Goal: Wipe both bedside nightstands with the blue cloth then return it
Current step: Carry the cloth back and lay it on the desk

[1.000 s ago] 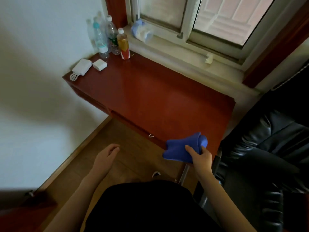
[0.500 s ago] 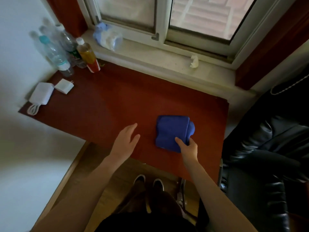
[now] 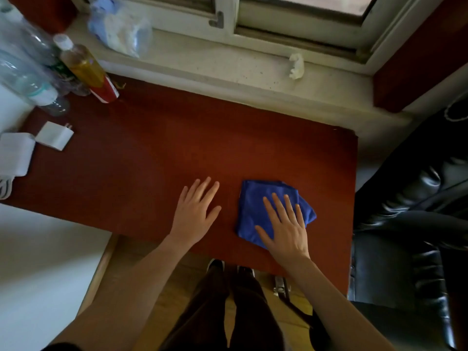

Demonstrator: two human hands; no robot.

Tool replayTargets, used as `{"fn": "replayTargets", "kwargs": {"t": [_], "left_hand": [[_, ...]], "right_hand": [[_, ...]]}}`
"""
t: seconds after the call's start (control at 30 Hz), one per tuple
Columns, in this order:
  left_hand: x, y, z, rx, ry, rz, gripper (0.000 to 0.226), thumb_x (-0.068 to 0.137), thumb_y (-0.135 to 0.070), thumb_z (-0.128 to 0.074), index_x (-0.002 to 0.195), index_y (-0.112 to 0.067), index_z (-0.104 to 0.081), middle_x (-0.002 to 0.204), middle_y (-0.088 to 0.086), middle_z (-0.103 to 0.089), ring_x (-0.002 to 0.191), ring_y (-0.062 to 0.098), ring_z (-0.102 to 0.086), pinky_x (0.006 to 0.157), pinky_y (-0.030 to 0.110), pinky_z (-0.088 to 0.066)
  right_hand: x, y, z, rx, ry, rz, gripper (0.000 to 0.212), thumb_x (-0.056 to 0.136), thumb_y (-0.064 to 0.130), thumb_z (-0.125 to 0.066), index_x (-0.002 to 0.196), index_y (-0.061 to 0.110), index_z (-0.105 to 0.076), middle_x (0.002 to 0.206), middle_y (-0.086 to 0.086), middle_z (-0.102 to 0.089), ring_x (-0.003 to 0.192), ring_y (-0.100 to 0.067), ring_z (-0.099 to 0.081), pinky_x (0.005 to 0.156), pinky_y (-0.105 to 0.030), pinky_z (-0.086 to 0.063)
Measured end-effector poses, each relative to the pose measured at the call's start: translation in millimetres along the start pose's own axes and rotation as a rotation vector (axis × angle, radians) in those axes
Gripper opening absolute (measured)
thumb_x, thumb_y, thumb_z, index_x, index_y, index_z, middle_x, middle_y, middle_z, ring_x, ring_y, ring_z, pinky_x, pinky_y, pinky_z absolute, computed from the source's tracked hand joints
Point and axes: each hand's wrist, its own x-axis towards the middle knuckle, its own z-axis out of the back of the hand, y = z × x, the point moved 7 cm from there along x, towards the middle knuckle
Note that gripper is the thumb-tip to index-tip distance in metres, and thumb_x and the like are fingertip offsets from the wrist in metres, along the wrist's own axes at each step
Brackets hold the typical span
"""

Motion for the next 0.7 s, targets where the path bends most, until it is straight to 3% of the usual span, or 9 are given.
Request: {"fn": "replayTargets", "kwargs": {"t": [0.17,0.53,0.7], "left_hand": [[24,24,-8,0.047,-0.012,0.022,0.058,0.098,-0.048,-0.034,0.152,-0.028,-0.024,0.16,0.0,-0.025,0.15,0.022,-0.013,0.122,0.046,-0.009],[44,43,-17,0.097,-0.078,0.003,0.055,0.098,-0.046,-0.038,0.15,-0.029,-0.032,0.157,-0.001,-0.033,0.149,0.022,-0.021,0.121,0.047,-0.014],[45,45,-18,0.097,-0.087,0.005,0.056,0.097,-0.047,-0.039,0.15,-0.03,-0.031,0.157,-0.002,-0.032,0.148,0.022,-0.022,0.12,0.047,-0.016]], "right_hand": [[41,7,-24,-0.045,0.017,0.021,0.068,0.094,0.062,-0.026,0.154,0.03,-0.016,0.162,0.004,-0.017,0.15,-0.021,-0.001,0.121,-0.045,-0.005],[173,-12,18,-0.015,-0.126,0.0,0.067,0.091,0.062,-0.029,0.151,0.03,-0.03,0.159,0.002,-0.029,0.149,-0.025,-0.016,0.121,-0.048,-0.01],[221,-27,33,-0.013,-0.146,-0.042,0.066,0.092,0.062,-0.029,0.151,0.032,-0.026,0.161,0.004,-0.024,0.15,-0.023,-0.012,0.122,-0.047,-0.006]]}}
